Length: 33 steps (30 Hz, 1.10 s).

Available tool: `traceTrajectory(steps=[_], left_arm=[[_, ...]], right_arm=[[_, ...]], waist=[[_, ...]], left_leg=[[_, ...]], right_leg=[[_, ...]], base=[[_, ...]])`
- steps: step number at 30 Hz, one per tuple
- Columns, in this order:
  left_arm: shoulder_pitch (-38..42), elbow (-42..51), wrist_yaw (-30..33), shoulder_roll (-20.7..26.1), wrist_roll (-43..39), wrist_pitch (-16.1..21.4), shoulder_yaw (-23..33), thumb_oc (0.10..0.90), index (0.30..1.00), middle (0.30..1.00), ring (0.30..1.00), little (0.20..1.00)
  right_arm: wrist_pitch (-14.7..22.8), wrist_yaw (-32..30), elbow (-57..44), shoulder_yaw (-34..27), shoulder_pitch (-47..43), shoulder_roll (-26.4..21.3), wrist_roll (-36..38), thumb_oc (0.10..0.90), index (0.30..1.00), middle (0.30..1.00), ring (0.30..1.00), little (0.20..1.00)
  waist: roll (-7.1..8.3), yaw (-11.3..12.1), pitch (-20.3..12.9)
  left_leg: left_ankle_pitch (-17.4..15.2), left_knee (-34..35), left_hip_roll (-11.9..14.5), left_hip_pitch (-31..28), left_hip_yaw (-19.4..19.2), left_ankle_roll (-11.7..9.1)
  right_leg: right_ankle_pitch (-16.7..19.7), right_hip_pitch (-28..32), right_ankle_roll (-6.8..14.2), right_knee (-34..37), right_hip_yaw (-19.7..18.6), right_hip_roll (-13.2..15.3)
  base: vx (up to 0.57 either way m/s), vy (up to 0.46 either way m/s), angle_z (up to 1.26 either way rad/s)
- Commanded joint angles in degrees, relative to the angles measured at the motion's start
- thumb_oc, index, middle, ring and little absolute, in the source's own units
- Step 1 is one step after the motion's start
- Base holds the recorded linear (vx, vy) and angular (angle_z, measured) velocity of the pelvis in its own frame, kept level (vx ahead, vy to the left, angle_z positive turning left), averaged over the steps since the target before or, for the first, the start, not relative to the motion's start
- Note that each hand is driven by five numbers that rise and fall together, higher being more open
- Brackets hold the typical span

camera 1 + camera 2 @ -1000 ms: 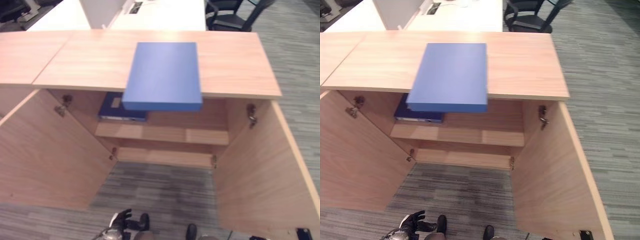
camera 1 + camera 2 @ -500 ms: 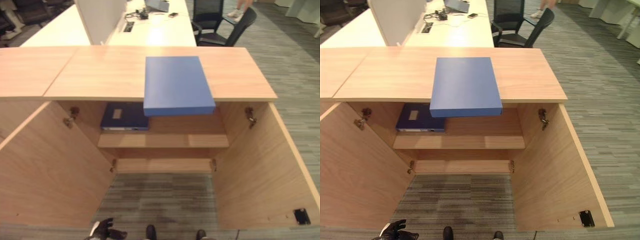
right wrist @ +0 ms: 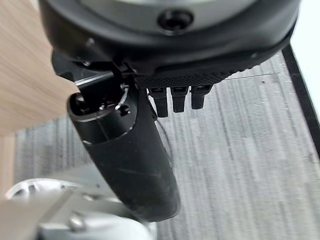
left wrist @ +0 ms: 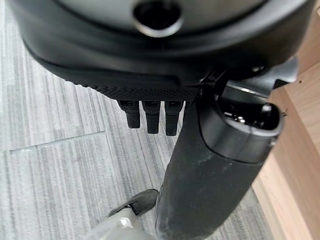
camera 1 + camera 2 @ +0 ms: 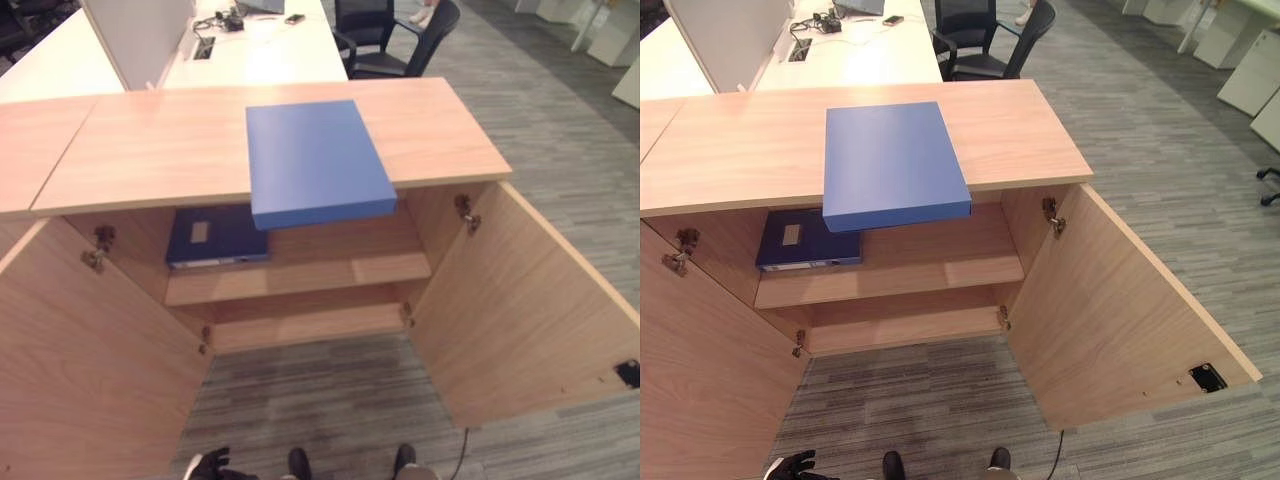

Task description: Put the empty folder in the office cabinet

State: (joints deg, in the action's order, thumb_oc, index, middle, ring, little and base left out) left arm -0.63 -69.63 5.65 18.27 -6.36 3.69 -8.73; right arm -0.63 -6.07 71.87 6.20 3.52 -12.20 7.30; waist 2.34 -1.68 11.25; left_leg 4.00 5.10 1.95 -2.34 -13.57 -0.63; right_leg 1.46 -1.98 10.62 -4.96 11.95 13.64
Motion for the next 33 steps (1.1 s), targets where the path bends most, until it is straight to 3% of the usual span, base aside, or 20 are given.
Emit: traceTrajectory(steps=[1,3,5,9,16,33], left_arm=[[4.64,-0.72,1.01,1.11,1.23,0.92,0.99,0.8,0.9,0.9,0.9,0.9],[4.49,-1.02,1.37,0.41,0.86,1.29,0.7,0.8,0.9,0.9,0.9,0.9],[4.49,-1.04,1.42,0.24,0.74,1.32,0.67,0.8,0.9,0.9,0.9,0.9],[3.63,-0.07,1.55,-1.07,1.24,1.77,-0.73,0.8,0.9,0.9,0.9,0.9],[2.96,0.74,1.55,-1.76,3.28,1.67,-2.3,0.8,0.9,0.9,0.9,0.9],[2.46,0.7,1.4,-2.16,2.7,1.79,-1.89,0.8,0.9,0.9,0.9,0.9]], right_arm=[[2.79,-2.11,-3.02,0.82,-5.71,-3.48,5.15,0.8,0.9,0.9,0.9,0.9],[4.11,-1.97,-6.68,2.09,-6.48,-3.25,6.86,0.8,0.9,0.9,0.9,0.9],[4.4,-2.01,-8.48,2.54,-6.51,-3.35,7.08,0.8,0.9,0.9,0.9,0.9],[5.55,-2.0,-16.28,5.08,-6.32,-4.39,6.06,0.8,0.9,0.9,0.9,0.9],[5.91,-1.89,-19.49,7.35,-8.1,-5.74,4.57,0.8,0.9,0.9,0.9,0.9],[5.21,-1.89,-14.71,7.04,-7.4,-4.96,4.63,0.8,0.9,0.9,0.9,0.9]], waist=[[-2.66,-0.01,1.81],[-2.74,-0.16,1.53],[-2.62,-0.02,1.33],[-2.22,0.94,-0.18],[-1.53,2.28,-1.42],[-1.32,3.55,-2.55]], left_leg=[[-7.04,-0.1,-1.12,-2.96,3.5,-0.53],[-6.68,-0.1,-1.5,-3.07,4.73,-0.54],[-6.69,-0.1,-1.54,-3.13,4.97,-0.59],[-6.5,-0.1,-1.33,-3.42,6.32,-1.26],[-6.7,-0.1,-0.41,-4.73,7.71,-2.41],[-6.08,-0.1,0.87,-5.17,9.57,-3.75]], right_leg=[[-5.03,0.33,0.18,-4.61,-2.57,-5.2],[-4.83,0.51,-1.04,-2.4,-6.98,-7.45],[-4.55,1.02,-1.23,-1.33,-7.18,-7.54],[-4.26,5.45,-1.85,4.21,-5.21,-7.17],[-4.33,9.69,-2.11,7.92,-2.42,-7.11],[-5.06,11.4,-2.64,9.96,0.09,-8.15]], base=[[0.08,-0.003,0.26],[0.07,-0.023,0.33],[0.06,-0.065,0.1],[0.07,-0.075,0.17],[0.05,-0.062,0.18],[0.02,-0.034,0.08]])
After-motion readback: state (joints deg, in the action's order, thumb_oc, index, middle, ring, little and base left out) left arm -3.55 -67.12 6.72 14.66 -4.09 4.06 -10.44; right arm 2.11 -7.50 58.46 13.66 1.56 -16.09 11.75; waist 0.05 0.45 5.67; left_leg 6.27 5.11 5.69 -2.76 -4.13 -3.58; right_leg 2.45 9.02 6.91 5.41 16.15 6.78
